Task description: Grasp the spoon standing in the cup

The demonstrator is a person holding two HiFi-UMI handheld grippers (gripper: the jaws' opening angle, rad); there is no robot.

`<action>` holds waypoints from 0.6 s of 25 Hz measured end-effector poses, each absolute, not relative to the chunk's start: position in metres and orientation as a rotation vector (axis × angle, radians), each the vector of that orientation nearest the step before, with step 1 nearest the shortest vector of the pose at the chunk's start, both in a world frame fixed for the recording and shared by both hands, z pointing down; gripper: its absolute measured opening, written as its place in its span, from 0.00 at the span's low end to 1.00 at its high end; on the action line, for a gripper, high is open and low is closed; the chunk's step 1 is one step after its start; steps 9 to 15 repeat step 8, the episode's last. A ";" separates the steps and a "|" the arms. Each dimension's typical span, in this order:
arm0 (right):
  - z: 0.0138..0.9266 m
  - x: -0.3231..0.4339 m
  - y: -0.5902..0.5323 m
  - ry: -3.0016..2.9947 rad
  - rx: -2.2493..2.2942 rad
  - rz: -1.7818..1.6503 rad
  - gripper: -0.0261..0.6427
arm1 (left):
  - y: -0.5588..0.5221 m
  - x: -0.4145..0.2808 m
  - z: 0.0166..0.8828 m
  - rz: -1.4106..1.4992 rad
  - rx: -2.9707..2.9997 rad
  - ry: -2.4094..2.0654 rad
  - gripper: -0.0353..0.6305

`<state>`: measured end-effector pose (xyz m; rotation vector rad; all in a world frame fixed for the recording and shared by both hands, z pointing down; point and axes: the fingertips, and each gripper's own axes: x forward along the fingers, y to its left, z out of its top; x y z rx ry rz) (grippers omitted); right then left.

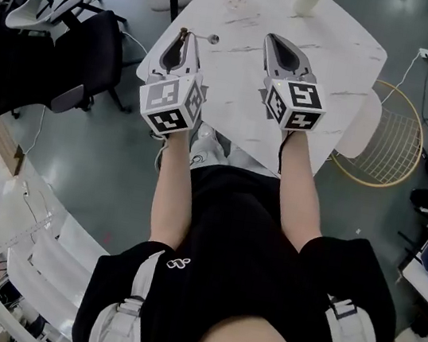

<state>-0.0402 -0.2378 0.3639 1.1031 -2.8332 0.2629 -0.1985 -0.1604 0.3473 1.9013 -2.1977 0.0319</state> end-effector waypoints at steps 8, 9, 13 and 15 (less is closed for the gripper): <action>0.369 -0.043 -0.237 -2.833 1.068 0.243 0.04 | -0.165 -0.191 0.353 0.044 1.916 -2.175 0.14; 0.369 -0.043 -0.237 -2.833 1.068 0.243 0.04 | -0.165 -0.191 0.353 0.044 1.916 -2.175 0.14; 0.369 -0.043 -0.237 -2.833 1.068 0.243 0.04 | -0.165 -0.191 0.353 0.044 1.916 -2.175 0.14; 0.369 -0.043 -0.237 -2.833 1.068 0.243 0.04 | -0.165 -0.191 0.353 0.044 1.916 -2.175 0.14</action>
